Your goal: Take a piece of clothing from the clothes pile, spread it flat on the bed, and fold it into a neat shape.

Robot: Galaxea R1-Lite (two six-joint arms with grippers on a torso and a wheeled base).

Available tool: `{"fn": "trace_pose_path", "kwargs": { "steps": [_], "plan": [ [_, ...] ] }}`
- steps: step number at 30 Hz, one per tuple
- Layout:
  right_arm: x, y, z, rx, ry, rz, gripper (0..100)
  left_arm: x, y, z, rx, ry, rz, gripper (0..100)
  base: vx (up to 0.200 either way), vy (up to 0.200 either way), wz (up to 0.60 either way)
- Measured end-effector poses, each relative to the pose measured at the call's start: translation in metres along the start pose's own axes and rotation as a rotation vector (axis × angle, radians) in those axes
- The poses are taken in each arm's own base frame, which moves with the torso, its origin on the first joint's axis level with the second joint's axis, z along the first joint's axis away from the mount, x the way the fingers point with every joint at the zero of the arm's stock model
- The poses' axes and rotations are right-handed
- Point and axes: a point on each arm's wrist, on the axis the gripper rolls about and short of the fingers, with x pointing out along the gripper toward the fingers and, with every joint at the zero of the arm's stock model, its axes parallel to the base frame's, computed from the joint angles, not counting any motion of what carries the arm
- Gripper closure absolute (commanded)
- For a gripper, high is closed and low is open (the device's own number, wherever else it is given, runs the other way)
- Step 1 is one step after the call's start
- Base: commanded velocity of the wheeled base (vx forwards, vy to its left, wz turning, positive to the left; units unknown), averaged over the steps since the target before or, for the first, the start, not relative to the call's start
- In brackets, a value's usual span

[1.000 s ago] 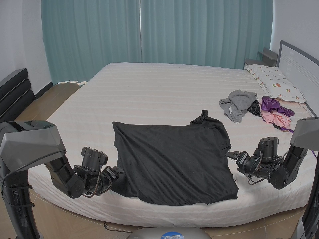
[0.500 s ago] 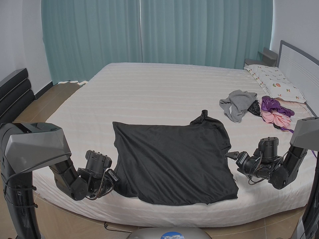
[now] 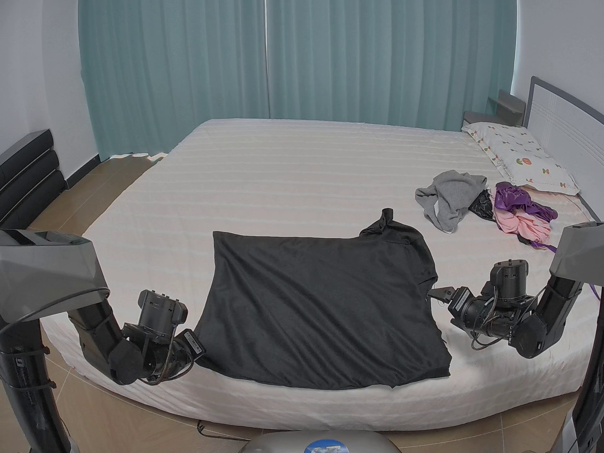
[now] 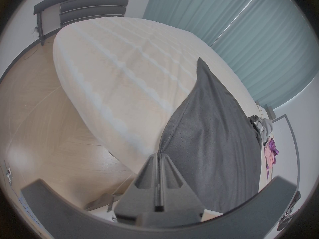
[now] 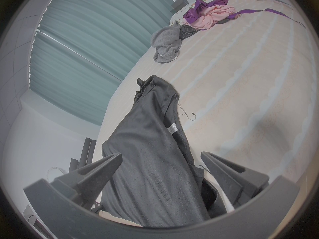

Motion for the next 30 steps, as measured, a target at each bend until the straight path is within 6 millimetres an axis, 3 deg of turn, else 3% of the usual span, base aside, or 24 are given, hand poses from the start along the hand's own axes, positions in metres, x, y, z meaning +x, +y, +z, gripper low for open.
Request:
{"fn": "trace_pose_path", "kwargs": {
  "steps": [12,30],
  "plan": [
    [-0.002,-0.006,-0.007,-0.061,0.031,-0.031,0,-0.024,0.036,0.020,-0.007,-0.040,0.069,100,0.000,0.000,0.00],
    [0.006,-0.011,-0.018,-0.069,0.080,-0.056,0,-0.050,0.067,0.059,-0.007,-0.146,0.128,100,0.000,0.000,0.00]
  ]
}}
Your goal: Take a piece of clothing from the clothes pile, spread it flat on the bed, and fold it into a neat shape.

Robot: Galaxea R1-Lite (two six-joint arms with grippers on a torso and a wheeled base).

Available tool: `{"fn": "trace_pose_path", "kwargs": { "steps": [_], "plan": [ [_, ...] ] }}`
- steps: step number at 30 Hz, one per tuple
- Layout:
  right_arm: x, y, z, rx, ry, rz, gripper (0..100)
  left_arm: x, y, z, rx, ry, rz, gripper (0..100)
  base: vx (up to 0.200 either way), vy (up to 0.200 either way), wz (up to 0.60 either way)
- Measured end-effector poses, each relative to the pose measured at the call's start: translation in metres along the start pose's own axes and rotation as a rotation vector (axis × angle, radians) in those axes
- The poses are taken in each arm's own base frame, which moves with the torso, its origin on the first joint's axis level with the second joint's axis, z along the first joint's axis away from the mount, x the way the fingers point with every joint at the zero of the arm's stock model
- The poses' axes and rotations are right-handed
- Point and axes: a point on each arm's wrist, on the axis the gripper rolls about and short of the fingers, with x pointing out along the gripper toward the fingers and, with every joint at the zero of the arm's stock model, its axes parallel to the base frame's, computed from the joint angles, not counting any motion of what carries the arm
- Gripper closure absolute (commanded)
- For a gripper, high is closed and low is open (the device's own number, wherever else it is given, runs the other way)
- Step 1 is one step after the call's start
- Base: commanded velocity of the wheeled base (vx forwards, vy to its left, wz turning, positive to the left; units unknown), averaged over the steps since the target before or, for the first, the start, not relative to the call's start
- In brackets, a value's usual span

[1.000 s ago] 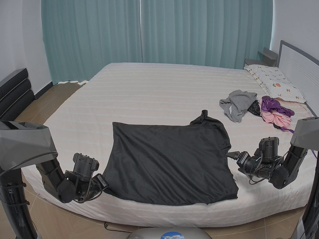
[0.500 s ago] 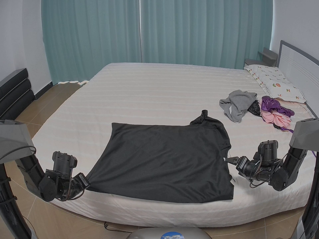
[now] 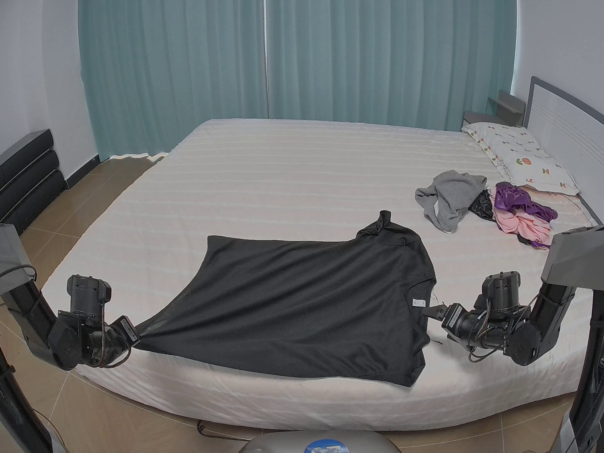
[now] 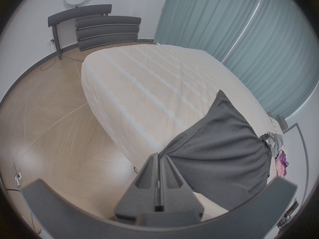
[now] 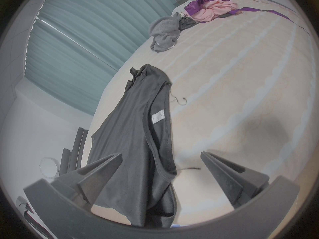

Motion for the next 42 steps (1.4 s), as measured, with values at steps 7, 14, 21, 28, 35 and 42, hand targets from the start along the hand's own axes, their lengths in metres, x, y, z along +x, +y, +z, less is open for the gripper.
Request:
{"fn": "trace_pose_path", "kwargs": {
  "steps": [7,14,21,28,35,42],
  "plan": [
    [0.007,0.006,-0.015,-0.030,0.049,0.009,0,0.003,0.004,0.003,-0.013,-0.001,0.010,100,0.000,0.000,0.00],
    [0.012,0.004,-0.025,-0.038,0.101,-0.024,100,0.006,0.004,0.003,-0.015,0.006,0.015,100,0.000,0.000,0.00],
    [0.013,0.004,-0.023,-0.033,0.101,-0.042,100,0.007,0.004,0.001,-0.012,0.011,0.016,100,0.000,0.000,0.00],
    [0.009,0.003,-0.016,-0.022,0.078,-0.041,100,0.008,0.004,0.000,-0.011,0.015,0.017,100,0.000,0.000,0.00],
    [0.000,0.001,-0.009,-0.018,0.055,-0.048,100,0.009,0.004,-0.001,-0.008,0.020,0.018,100,0.000,0.000,0.00],
    [-0.026,-0.003,0.008,-0.067,0.026,-0.073,100,0.009,0.003,-0.003,-0.003,0.032,0.006,100,0.000,0.000,0.00]
  ]
}}
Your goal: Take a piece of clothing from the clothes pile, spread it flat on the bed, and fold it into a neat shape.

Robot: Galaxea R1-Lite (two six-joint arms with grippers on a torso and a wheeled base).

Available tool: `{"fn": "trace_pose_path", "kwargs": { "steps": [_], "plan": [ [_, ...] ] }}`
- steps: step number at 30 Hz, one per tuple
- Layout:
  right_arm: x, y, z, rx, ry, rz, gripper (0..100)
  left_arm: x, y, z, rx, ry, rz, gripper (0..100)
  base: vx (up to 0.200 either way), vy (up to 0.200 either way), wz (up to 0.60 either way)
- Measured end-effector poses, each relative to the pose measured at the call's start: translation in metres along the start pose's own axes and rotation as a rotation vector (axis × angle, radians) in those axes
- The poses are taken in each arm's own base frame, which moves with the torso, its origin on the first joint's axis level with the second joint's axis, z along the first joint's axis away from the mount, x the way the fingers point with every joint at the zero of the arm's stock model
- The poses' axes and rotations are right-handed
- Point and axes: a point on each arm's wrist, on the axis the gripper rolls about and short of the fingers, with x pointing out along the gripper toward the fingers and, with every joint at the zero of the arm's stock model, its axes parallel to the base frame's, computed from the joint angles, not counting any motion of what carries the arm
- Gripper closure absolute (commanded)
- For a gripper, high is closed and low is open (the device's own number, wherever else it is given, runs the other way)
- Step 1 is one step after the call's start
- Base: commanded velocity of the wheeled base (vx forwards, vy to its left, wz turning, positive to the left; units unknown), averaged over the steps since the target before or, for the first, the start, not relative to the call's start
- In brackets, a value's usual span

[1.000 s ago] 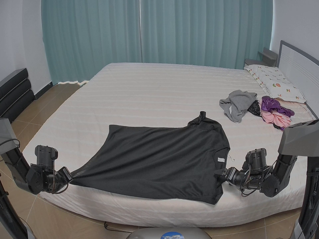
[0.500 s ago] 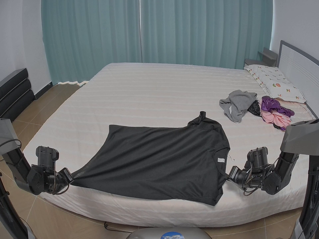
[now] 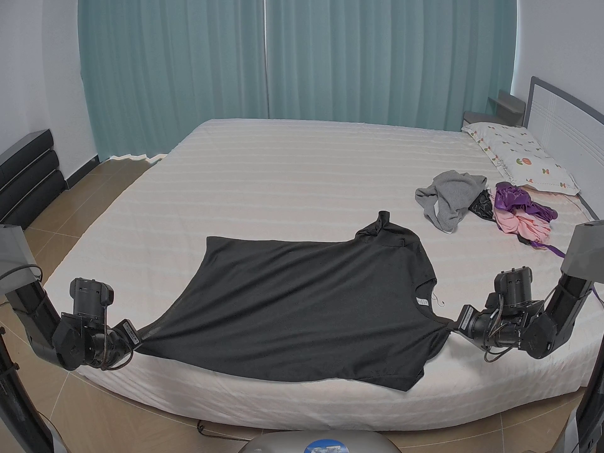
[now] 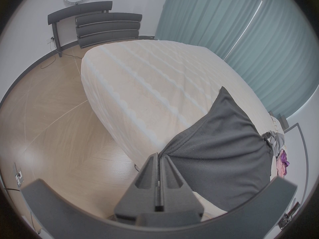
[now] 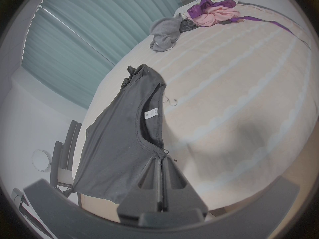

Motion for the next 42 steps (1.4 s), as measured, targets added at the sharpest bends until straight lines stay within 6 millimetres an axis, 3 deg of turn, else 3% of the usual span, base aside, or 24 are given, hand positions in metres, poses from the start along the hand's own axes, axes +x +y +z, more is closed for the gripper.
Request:
{"fn": "trace_pose_path", "kwargs": {
  "steps": [16,23,31,41,42],
  "plan": [
    [-0.068,-0.011,0.048,-0.065,-0.102,-0.006,100,-0.007,-0.003,-0.003,0.011,0.010,-0.028,100,0.000,0.000,0.00],
    [-0.078,-0.011,0.064,-0.065,-0.156,0.022,100,-0.016,-0.007,-0.008,0.032,0.013,-0.052,100,0.000,0.000,0.00],
    [-0.057,0.000,0.089,-0.082,-0.190,0.059,100,-0.018,-0.012,-0.013,0.048,0.019,-0.072,100,0.000,0.000,0.00],
    [0.016,0.007,0.101,-0.095,-0.143,0.061,100,-0.014,-0.018,-0.011,0.020,0.017,-0.091,100,0.000,0.000,0.00],
    [0.022,0.008,0.102,-0.095,-0.141,0.061,0,-0.013,-0.018,-0.012,0.019,0.018,-0.091,100,0.000,0.000,0.00]
  ]
}}
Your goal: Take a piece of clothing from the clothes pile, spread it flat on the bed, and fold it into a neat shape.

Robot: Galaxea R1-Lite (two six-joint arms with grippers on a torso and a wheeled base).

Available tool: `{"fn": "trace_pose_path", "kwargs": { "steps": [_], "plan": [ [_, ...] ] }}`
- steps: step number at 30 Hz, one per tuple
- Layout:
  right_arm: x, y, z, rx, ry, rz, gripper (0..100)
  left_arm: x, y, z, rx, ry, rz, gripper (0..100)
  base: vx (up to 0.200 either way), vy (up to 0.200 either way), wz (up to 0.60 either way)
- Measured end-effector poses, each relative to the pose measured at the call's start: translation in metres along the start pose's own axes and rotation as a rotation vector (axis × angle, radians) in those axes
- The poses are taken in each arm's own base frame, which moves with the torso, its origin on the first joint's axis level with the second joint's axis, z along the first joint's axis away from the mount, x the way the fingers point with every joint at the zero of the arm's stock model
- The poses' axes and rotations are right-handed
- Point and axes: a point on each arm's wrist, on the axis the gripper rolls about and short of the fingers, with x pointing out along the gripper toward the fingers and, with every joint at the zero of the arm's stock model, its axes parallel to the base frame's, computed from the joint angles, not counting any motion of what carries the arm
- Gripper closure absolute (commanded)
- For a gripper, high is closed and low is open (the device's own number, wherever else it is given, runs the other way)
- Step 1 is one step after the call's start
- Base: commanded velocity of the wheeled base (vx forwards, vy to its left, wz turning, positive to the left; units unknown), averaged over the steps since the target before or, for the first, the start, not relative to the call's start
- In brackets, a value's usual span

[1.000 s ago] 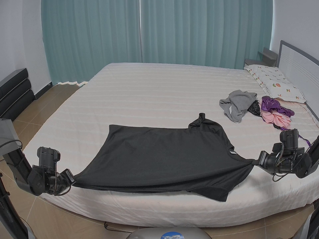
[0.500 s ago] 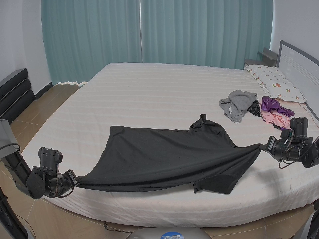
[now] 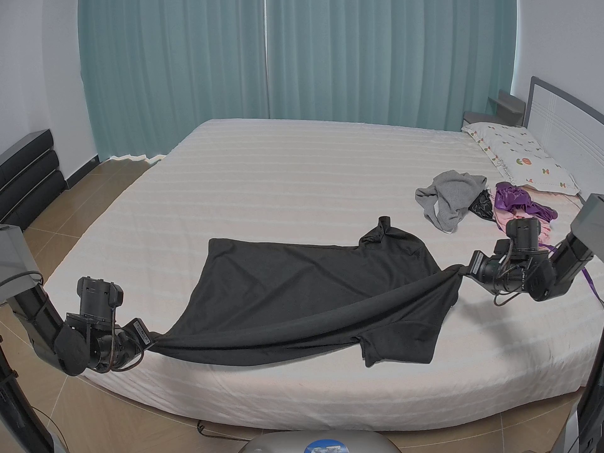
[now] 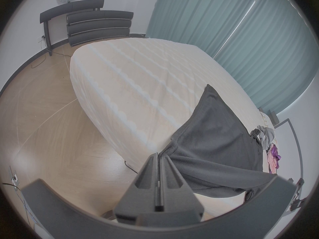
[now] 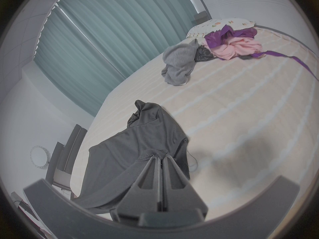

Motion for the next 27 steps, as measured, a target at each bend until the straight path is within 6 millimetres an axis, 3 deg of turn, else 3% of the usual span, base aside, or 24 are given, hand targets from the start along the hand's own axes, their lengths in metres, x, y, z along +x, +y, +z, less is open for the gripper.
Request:
{"fn": "trace_pose_path", "kwargs": {
  "steps": [6,10,17,27],
  "plan": [
    [0.042,0.004,-0.009,0.034,0.024,0.009,0,0.007,-0.001,-0.001,-0.001,0.016,0.003,100,0.000,0.000,0.00],
    [0.051,0.003,-0.016,0.036,0.047,0.005,0,0.009,-0.001,-0.002,-0.001,0.021,0.006,100,0.000,0.000,0.00],
    [0.029,0.006,-0.029,0.032,0.104,0.013,0,0.012,-0.001,-0.003,0.001,0.028,0.012,100,0.000,0.000,0.00],
    [-0.015,0.011,-0.096,-0.008,0.316,0.001,0,0.012,0.000,-0.003,0.001,0.030,0.015,100,0.000,0.000,0.00]
  ]
}}
